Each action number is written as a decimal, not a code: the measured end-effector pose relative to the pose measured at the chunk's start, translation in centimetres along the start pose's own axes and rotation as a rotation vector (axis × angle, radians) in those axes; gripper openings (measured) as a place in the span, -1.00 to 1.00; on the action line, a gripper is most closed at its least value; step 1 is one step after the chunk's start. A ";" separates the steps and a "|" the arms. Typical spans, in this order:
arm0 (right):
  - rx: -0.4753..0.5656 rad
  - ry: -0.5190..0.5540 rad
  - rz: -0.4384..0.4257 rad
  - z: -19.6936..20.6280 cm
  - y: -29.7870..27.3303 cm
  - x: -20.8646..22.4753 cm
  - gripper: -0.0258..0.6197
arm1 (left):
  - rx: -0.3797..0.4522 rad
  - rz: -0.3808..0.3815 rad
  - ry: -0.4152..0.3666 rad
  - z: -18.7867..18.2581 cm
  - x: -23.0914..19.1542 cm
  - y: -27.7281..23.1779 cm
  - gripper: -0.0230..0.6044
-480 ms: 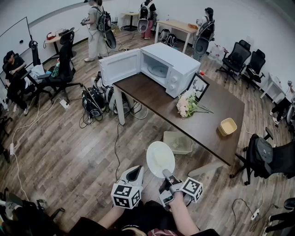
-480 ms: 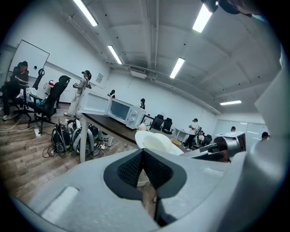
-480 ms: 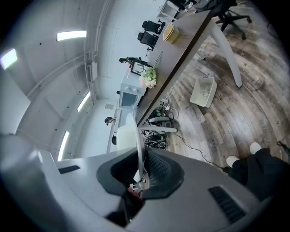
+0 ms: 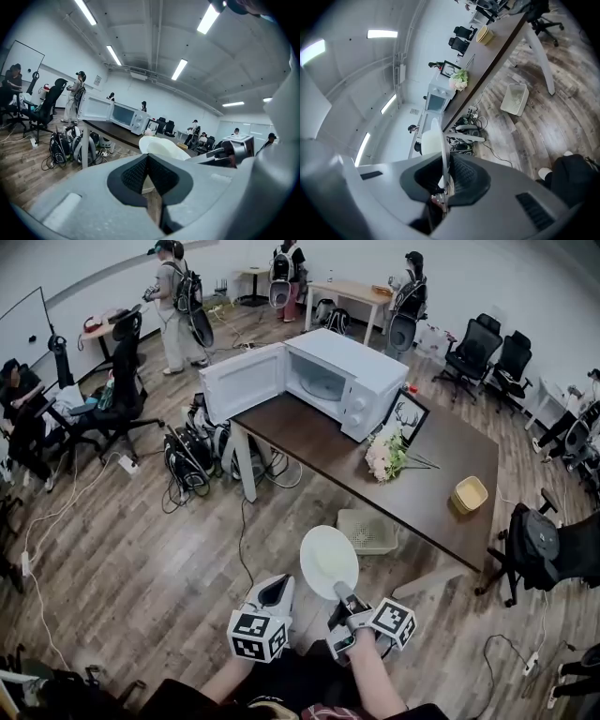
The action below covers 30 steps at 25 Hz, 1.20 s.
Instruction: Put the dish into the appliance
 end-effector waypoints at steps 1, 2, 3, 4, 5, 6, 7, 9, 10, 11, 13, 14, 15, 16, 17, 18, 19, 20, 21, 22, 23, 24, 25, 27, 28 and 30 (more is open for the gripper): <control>0.008 -0.012 -0.006 0.1 -0.4 -0.3 -0.80 | -0.003 0.002 -0.001 -0.3 -0.4 0.1 -0.90; 0.015 -0.026 -0.013 0.2 -0.7 -0.6 -0.80 | -0.005 0.003 0.000 -0.6 -0.7 0.1 -0.90; 0.019 -0.037 -0.018 0.2 -1.0 -1.0 -0.80 | -0.007 0.003 0.001 -0.8 -0.9 0.2 -0.90; 0.019 -0.042 -0.019 0.3 -1.1 -1.3 -0.80 | -0.008 0.002 0.004 -1.0 -1.2 0.3 -0.90; 0.017 -0.040 -0.016 0.4 -1.2 -1.5 -0.80 | -0.009 0.001 0.009 -1.1 -1.4 0.4 -0.90; 0.013 -0.034 -0.011 0.5 -1.3 -1.6 -0.80 | -0.007 -0.002 0.016 -1.2 -1.6 0.4 -0.90; 0.009 -0.030 -0.007 0.5 -1.5 -1.7 -0.80 | -0.003 -0.005 0.025 -1.3 -1.9 0.4 -0.90; 0.001 -0.029 -0.003 0.4 -1.9 -1.8 -0.79 | 0.004 -0.013 0.044 -1.4 -2.4 0.3 -0.90; -0.002 -0.028 -0.001 0.3 -2.2 -1.8 -0.79 | 0.006 -0.016 0.052 -1.4 -2.6 0.2 -0.90; -0.005 -0.026 0.001 0.1 -2.5 -1.7 -0.79 | 0.007 -0.019 0.058 -1.3 -2.8 0.0 -0.90; -0.014 -0.021 0.003 -0.4 -3.3 -1.4 -0.80 | 0.011 -0.029 0.068 -1.3 -3.3 -0.6 -0.90; -0.019 -0.019 0.003 -0.7 -3.7 -1.3 -0.79 | 0.013 -0.037 0.072 -1.4 -3.6 -0.9 -0.90; -0.024 -0.017 0.001 -1.0 -4.3 -1.2 -0.79 | 0.017 -0.045 0.074 -1.5 -3.9 -1.3 -0.90; -0.029 -0.015 -0.001 -1.4 -4.9 -1.1 -0.79 | 0.021 -0.053 0.076 -1.8 -4.1 -1.7 -0.90; -0.033 -0.013 -0.004 -1.9 -5.5 -1.0 -0.79 | 0.026 -0.060 0.077 -2.0 -4.3 -2.2 -0.90; -0.038 -0.011 -0.008 -2.5 -6.1 -0.9 -0.79 | 0.031 -0.067 0.079 -2.3 -4.5 -2.8 -0.90; -0.044 -0.010 -0.012 -3.0 -6.7 -0.8 -0.79 | 0.035 -0.075 0.082 -2.6 -4.7 -3.4 -0.90; -0.051 -0.011 -0.016 -3.6 -7.4 -0.6 -0.79 | 0.038 -0.083 0.085 -2.9 -4.9 -4.0 -0.90; -0.059 -0.012 -0.019 -4.2 -8.2 -0.6 -0.79 | 0.040 -0.093 0.088 -3.2 -5.1 -4.7 -0.90; -0.067 -0.011 -0.021 -4.7 -8.9 -0.5 -0.79 | 0.040 -0.101 0.091 -3.6 -5.3 -5.4 -0.90; -0.074 -0.005 -0.021 -5.4 -9.6 -0.5 -0.79 | 0.041 -0.107 0.094 -4.1 -5.4 -6.1 -0.90; -0.081 0.006 -0.019 -6.1 -10.2 -0.5 -0.79 | 0.042 -0.111 0.097 -4.4 -5.5 -6.9 -0.90; -0.086 0.019 -0.016 -6.9 -10.9 -0.4 -0.79 | 0.046 -0.113 0.101 -4.8 -5.6 -7.7 -0.90; -0.093 0.029 -0.020 -8.5 -12.4 -0.4 -0.79 | 0.055 -0.122 0.105 -5.8 -5.9 -9.3 -0.90; -0.095 0.025 -0.026 -9.3 -13.3 -0.4 -0.79 | 0.059 -0.129 0.107 -6.3 -6.1 -10.1 -0.90; -0.103 0.012 -0.039 -10.9 -15.0 -0.3 -0.79 | 0.065 -0.145 0.111 -7.3 -6.5 -12.0 -0.90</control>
Point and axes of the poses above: the fingertips, and each gripper's own axes: y backward along the fingers, x to its right, z out of its underside, the point moved 7 cm from there along y, backward along the fingers, and after that the axes turned 15 degrees about y, right-handed, at the moved point
